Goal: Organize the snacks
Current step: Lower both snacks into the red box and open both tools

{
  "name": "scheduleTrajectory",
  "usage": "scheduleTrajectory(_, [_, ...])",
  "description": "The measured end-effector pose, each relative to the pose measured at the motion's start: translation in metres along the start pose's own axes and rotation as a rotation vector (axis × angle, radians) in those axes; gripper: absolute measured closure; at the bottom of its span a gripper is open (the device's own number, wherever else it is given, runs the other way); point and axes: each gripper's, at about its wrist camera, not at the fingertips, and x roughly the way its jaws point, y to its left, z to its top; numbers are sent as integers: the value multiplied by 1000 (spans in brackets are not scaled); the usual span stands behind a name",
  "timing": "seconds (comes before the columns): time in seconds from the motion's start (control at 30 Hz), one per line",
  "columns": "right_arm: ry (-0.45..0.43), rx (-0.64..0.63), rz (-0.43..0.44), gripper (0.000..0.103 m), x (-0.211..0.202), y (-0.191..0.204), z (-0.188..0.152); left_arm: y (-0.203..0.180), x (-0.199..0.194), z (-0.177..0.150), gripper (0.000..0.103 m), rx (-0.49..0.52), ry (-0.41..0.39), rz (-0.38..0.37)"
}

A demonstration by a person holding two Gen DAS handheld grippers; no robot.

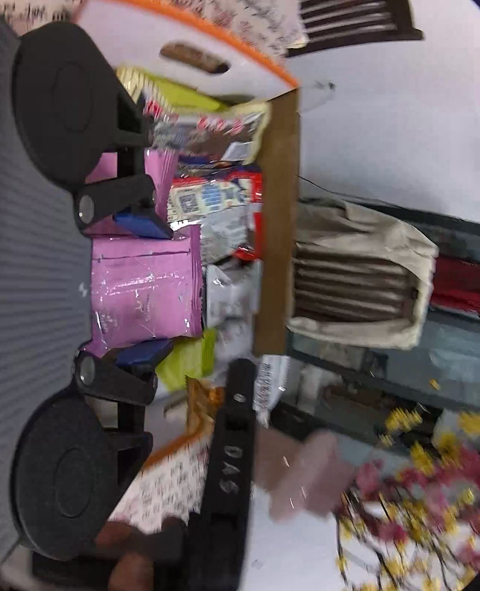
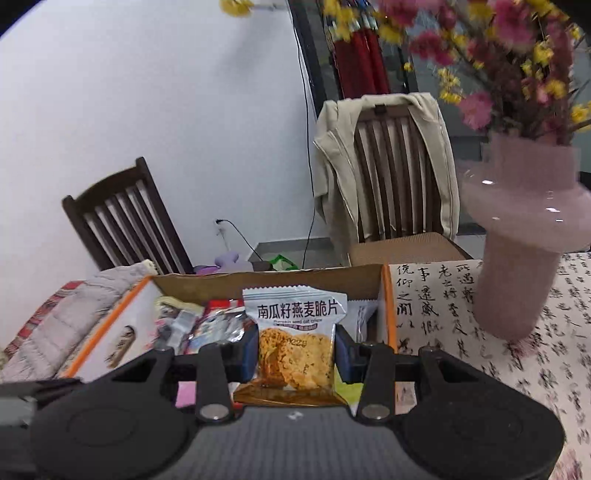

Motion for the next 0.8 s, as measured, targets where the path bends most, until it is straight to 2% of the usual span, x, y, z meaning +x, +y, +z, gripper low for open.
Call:
scheduleTrajectory(0.1, [24, -11, -12, 63, 25, 2, 1, -2, 19, -4, 42, -22, 18, -14])
scheduleTrajectory(0.17, [43, -20, -10, 62, 39, 3, -1, -3, 17, -8, 32, -2, 26, -44])
scheduleTrajectory(0.2, [53, -23, -7, 62, 43, 5, -4, -4, 11, -12, 21, 7, 26, -67])
scheduleTrajectory(0.23, [64, -26, -6, 62, 48, 7, -6, -2, 5, -13, 22, 13, 29, -84])
scheduleTrajectory(0.33, [98, -32, -3, 58, 59, 11, -11, 8, -13, -12, 20, 31, 18, -64])
scheduleTrajectory(0.4, [121, -29, 9, 50, 62, 13, -14, 19, -31, -8, 20, 20, 3, -42])
scheduleTrajectory(0.6, [86, -10, 14, 46, 34, 13, -13, 43, -74, 7, 20, -13, -57, 24])
scheduleTrajectory(0.8, [47, -32, -11, 40, -21, 10, -8, 55, -123, 7, 18, -20, -87, 45])
